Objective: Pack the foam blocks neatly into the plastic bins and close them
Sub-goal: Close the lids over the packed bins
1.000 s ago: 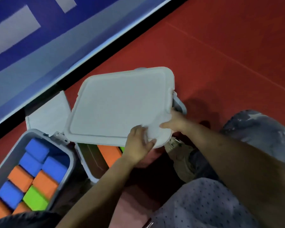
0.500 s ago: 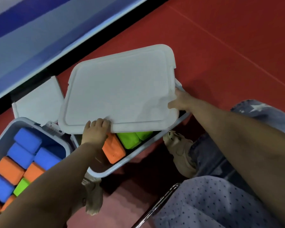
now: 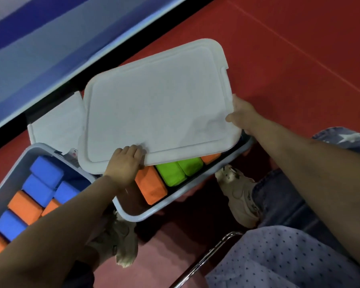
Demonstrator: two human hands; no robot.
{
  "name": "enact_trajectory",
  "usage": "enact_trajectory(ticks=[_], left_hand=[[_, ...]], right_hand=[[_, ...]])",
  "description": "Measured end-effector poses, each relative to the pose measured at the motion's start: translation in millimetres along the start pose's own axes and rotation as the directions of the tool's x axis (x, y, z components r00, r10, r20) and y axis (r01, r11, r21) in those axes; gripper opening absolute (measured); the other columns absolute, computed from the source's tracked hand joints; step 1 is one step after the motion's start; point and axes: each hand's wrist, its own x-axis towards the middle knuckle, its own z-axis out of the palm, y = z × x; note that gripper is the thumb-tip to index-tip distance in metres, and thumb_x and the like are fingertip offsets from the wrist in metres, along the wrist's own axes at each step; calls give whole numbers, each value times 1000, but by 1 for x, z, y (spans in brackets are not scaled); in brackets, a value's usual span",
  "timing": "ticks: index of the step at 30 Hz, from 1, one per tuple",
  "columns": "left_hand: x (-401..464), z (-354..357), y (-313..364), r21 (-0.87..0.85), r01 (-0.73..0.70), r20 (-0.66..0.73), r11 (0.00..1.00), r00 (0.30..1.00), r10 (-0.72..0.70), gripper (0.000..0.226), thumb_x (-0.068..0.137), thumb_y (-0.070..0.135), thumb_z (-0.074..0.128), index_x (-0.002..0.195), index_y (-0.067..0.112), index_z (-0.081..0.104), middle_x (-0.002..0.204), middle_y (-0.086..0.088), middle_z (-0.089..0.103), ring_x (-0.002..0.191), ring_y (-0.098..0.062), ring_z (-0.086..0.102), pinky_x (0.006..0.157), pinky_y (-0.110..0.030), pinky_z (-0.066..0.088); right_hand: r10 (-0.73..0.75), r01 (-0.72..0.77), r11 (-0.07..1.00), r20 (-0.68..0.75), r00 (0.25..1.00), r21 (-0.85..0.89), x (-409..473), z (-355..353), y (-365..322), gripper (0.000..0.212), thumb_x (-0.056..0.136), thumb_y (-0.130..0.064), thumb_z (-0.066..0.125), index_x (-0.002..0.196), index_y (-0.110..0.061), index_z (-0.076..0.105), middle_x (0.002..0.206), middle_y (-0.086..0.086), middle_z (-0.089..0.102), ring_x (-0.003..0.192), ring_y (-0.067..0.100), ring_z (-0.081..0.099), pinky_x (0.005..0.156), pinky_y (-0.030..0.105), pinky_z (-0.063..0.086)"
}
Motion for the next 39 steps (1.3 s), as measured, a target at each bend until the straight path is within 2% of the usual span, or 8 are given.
enact_trajectory(ticks=[5, 9, 14, 19, 25, 28, 31, 39], left_hand=[[-24, 1, 65, -83, -15, 28, 996, 999, 17, 39, 73, 27, 45, 99, 3, 63, 86, -14, 61, 68, -31, 58, 58, -33, 44], [-20, 11, 106, -149, 80, 218, 986, 975, -47, 49, 56, 25, 82, 96, 2, 66, 90, -15, 63, 67, -32, 60, 54, -31, 46], [-20, 11, 148, -310, 151, 346, 939, 938, -37, 45, 89, 36, 44, 121, 6, 54, 127, -14, 53, 109, -35, 56, 88, -36, 43], [-31, 23, 157, -271, 173, 173, 947, 977, -129, 47, 98, 40, 31, 93, 8, 65, 93, -10, 59, 68, -29, 55, 56, -34, 39], [-18, 26, 134, -259, 244, 338, 935, 929, -149, 71, 73, 39, 76, 134, 21, 44, 138, -20, 50, 114, -39, 56, 79, -54, 51], [-11, 22, 135, -239, 280, 437, 930, 886, -155, 72, 89, 46, 57, 149, 38, 18, 161, -4, 8, 147, -28, 16, 96, -63, 33], [-8, 17, 128, -341, 350, 572, 872, 814, -103, 68, 94, 53, 44, 148, 48, 3, 158, 13, -19, 147, -13, -16, 107, -65, 14], [13, 6, 99, -544, 447, 622, 710, 783, -17, 69, 90, 46, 58, 149, 39, 23, 158, 19, 8, 147, -5, 4, 115, -28, 17]], right_hand=[[-41, 36, 990, -34, 999, -137, -5, -6, 14, 60, 78, 10, 47, 136, -9, 45, 133, 11, 52, 125, 28, 47, 104, 29, 37], [62, -86, 990, -209, 976, -108, -13, -12, 32, 59, 87, -3, 54, 143, -8, 36, 141, 13, 46, 130, 27, 43, 105, 26, 30], [259, -299, 938, -220, 941, -174, -16, -8, 51, 67, 86, -40, 63, 142, -16, 35, 140, 16, 43, 126, 35, 44, 104, 40, 38], [168, -186, 958, -100, 981, -220, -8, -16, 49, 64, 95, -30, 53, 149, -14, 24, 152, 10, 32, 139, 27, 30, 112, 28, 23], [80, -86, 986, -49, 996, -140, 4, -13, 46, 66, 90, -13, 57, 149, -18, 26, 153, 4, 31, 139, 19, 31, 115, 27, 23], [55, -60, 984, -33, 998, -166, 10, -15, 46, 65, 90, -6, 52, 149, -18, 28, 152, 5, 32, 139, 20, 32, 115, 26, 23], [79, -81, 988, -15, 997, -131, 15, -20, 46, 65, 88, -3, 54, 147, -19, 32, 149, 7, 36, 135, 21, 36, 108, 22, 29], [339, -345, 926, 65, 939, 153, 29, -29, 34, 108, 73, -10, 78, 151, -30, 7, 156, 0, 22, 140, 21, 29, 111, 37, 33]])
